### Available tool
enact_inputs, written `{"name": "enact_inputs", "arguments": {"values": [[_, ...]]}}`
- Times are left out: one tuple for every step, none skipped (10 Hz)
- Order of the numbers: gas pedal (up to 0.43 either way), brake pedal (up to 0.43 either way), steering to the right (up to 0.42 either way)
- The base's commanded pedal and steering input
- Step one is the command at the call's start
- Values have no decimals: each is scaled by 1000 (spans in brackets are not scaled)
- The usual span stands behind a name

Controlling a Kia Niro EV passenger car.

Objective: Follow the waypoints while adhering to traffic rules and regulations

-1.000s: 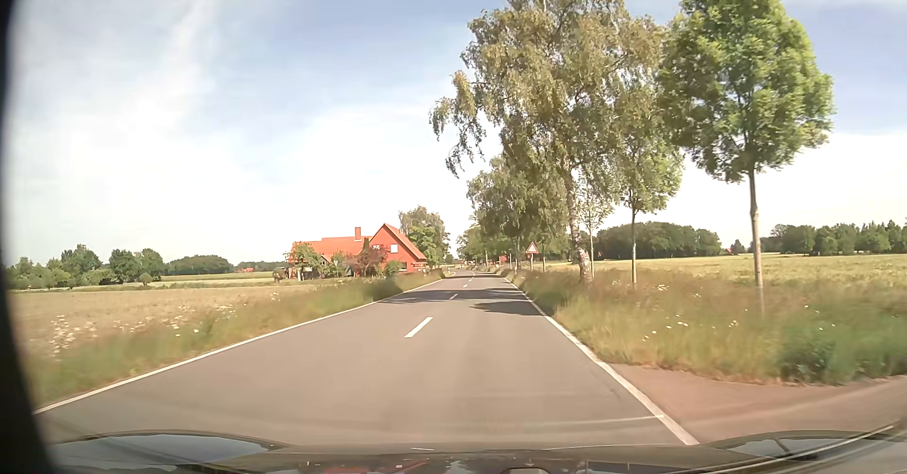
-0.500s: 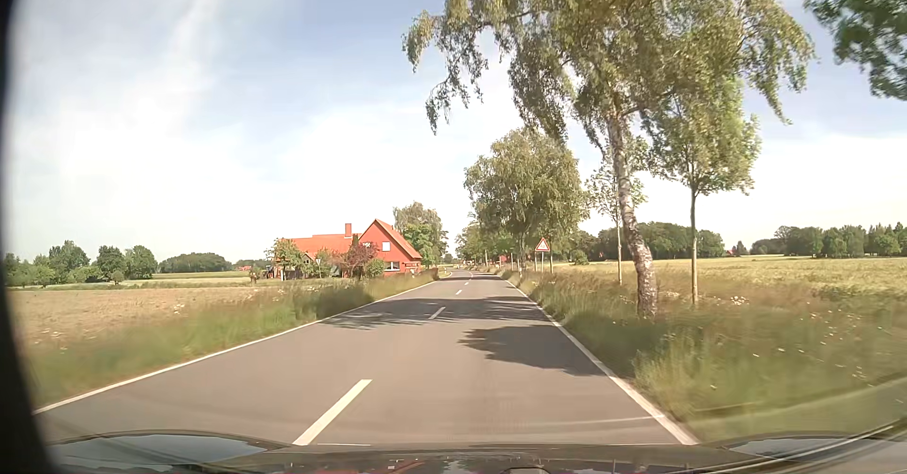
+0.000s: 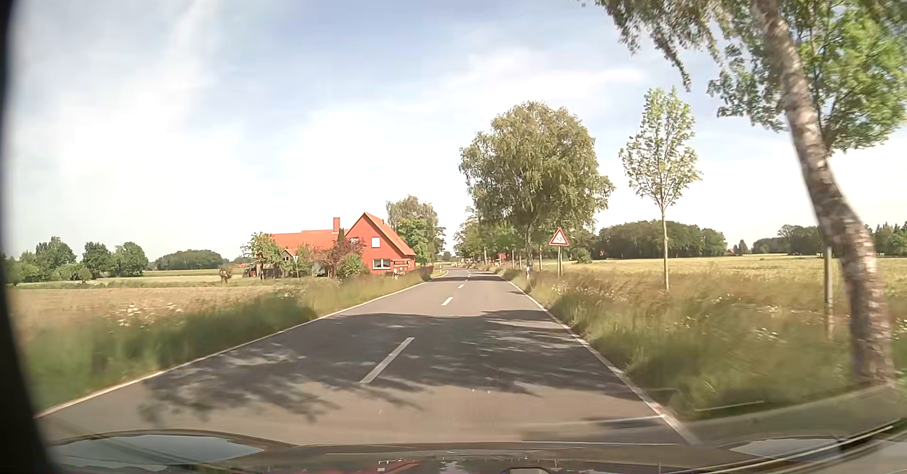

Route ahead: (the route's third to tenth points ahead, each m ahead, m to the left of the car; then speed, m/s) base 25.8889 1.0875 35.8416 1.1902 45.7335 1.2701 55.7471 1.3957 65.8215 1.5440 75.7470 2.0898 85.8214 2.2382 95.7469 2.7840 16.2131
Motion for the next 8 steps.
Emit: {"name": "enact_inputs", "arguments": {"values": [[248, 0, -2], [248, 0, -1], [248, 0, -2], [248, 0, -2], [248, 0, -2], [248, 0, -1], [248, 0, -2], [248, 0, -2]]}}
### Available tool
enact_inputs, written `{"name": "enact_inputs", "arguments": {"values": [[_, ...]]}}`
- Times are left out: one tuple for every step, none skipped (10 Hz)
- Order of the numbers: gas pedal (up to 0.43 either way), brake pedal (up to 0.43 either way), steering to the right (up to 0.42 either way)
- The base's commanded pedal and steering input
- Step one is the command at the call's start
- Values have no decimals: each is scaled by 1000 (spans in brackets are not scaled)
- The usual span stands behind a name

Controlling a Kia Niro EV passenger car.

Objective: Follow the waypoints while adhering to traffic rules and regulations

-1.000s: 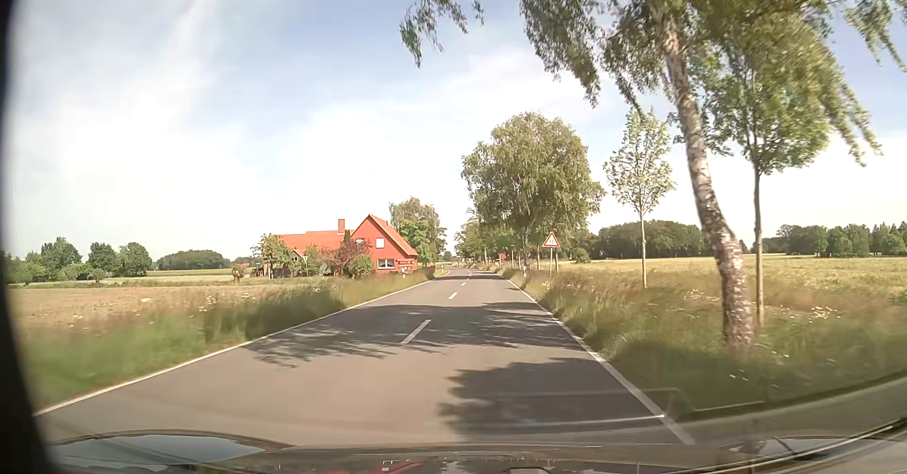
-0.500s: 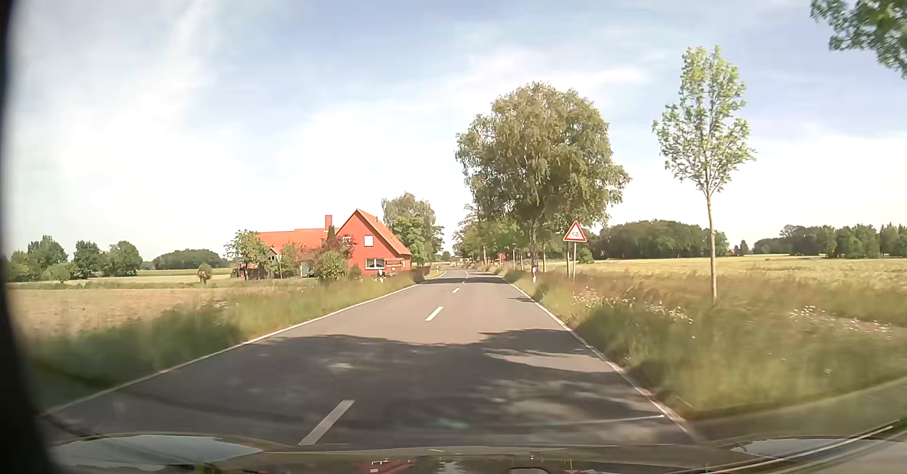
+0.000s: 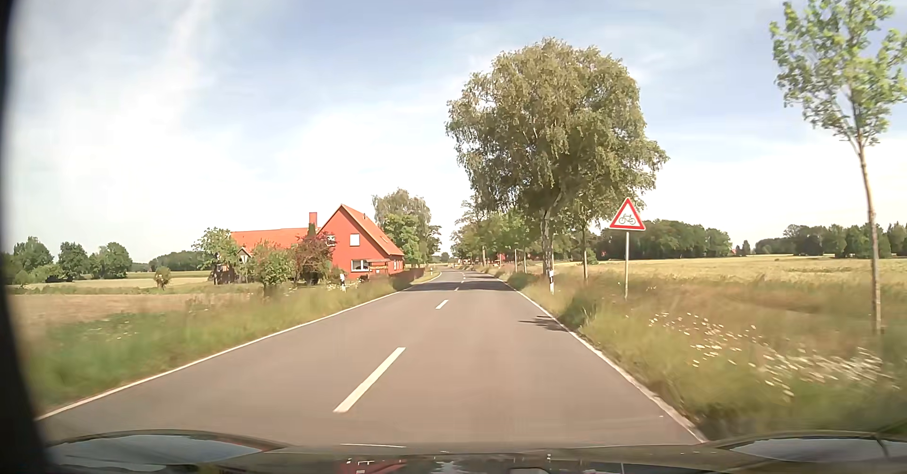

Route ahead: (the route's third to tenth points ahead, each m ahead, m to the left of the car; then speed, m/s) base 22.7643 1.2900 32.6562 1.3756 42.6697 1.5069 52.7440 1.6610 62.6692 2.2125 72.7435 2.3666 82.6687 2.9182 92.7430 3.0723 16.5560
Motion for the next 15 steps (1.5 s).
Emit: {"name": "enact_inputs", "arguments": {"values": [[248, 0, -3], [248, 0, -4], [248, 0, -7], [248, 0, -8], [248, 0, -8], [248, 0, -8], [248, 0, -9], [248, 0, -11], [248, 0, -11], [248, 0, -12], [248, 0, -12], [248, 0, -10], [248, 0, -8], [248, 0, -7], [248, 0, -7]]}}
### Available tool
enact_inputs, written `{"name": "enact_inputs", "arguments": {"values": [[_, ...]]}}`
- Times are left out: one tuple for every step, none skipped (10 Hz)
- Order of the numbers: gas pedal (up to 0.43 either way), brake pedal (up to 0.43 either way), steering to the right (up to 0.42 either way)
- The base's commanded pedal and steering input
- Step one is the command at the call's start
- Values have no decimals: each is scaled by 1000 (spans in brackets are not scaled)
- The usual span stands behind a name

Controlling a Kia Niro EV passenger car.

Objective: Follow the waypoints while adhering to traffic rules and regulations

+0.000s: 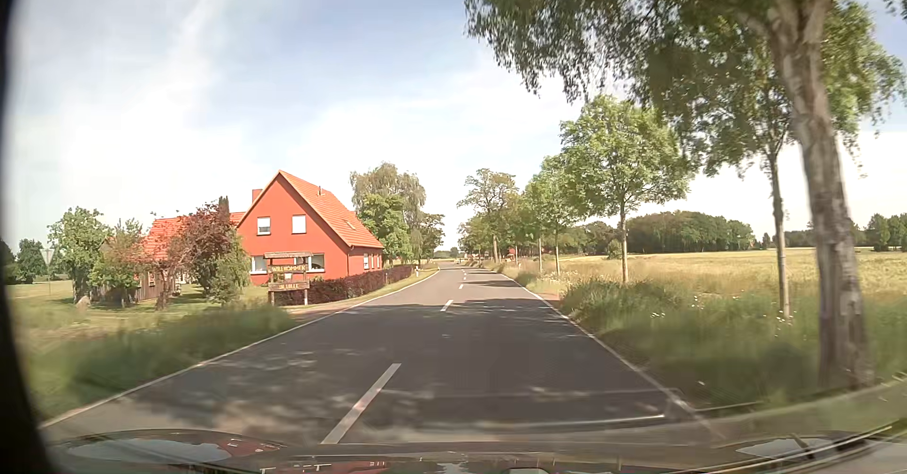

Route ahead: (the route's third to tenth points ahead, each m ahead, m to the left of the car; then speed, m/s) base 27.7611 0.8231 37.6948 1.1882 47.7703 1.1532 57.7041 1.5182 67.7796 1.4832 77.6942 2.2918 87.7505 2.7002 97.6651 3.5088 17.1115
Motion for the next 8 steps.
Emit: {"name": "enact_inputs", "arguments": {"values": [[248, 0, -7], [248, 0, -8], [248, 0, -8], [248, 0, -7], [248, 0, -5], [248, 0, -3], [248, 0, -1], [248, 0, -1]]}}
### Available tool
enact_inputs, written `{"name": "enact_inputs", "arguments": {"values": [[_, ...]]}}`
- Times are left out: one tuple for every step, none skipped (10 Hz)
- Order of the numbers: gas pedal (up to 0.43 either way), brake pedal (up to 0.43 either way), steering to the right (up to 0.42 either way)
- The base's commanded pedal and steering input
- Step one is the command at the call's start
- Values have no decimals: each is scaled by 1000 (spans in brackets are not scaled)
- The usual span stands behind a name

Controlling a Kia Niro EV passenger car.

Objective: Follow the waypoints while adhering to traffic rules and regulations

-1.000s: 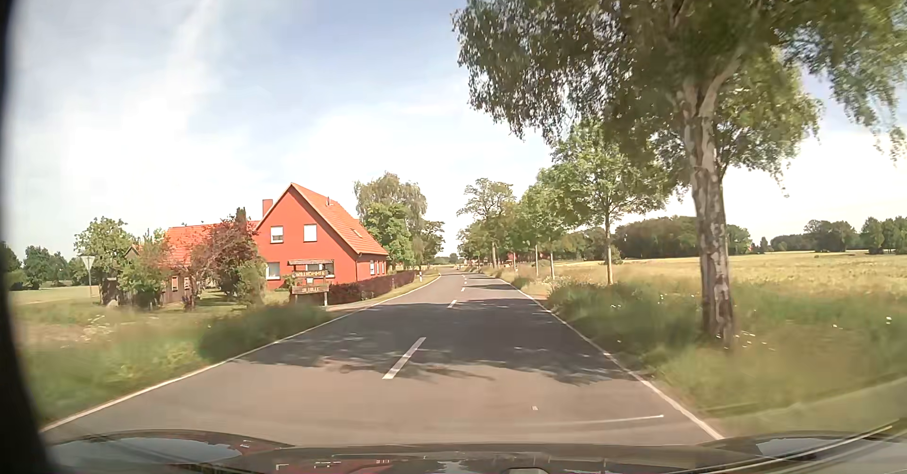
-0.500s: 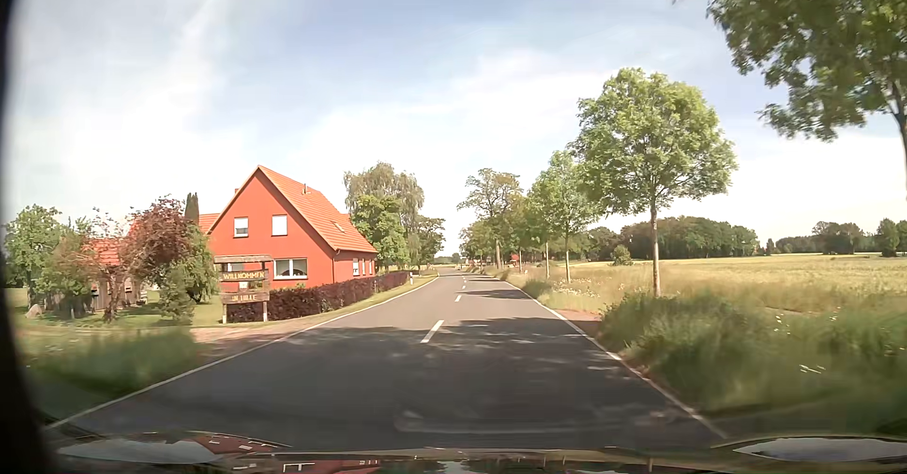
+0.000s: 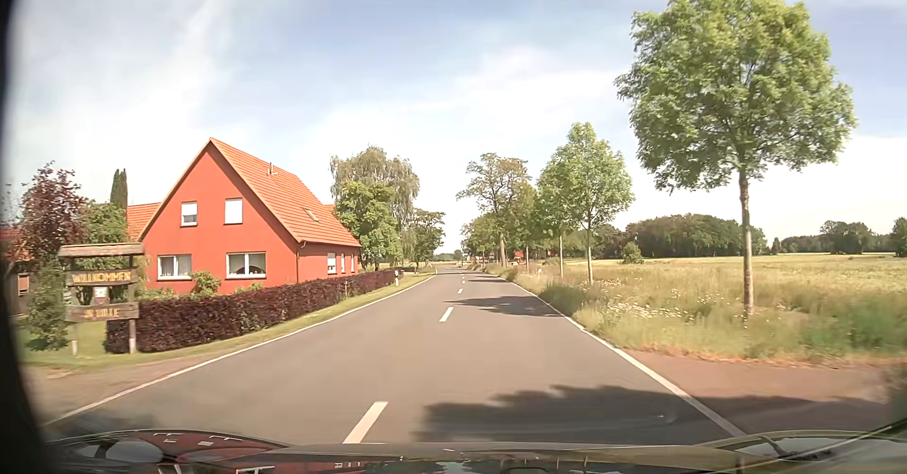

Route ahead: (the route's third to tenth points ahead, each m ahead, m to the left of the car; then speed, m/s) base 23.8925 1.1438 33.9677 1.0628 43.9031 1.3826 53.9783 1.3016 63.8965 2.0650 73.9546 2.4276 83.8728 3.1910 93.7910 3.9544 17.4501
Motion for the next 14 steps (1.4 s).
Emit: {"name": "enact_inputs", "arguments": {"values": [[248, 0, -1], [248, 0, -1], [248, 0, -1], [248, 0, -2], [248, 0, -3], [248, 0, -5], [248, 0, -8], [248, 0, -9], [248, 0, -8], [248, 0, -8], [248, 0, -8], [248, 0, -8], [248, 0, -9], [248, 0, -9]]}}
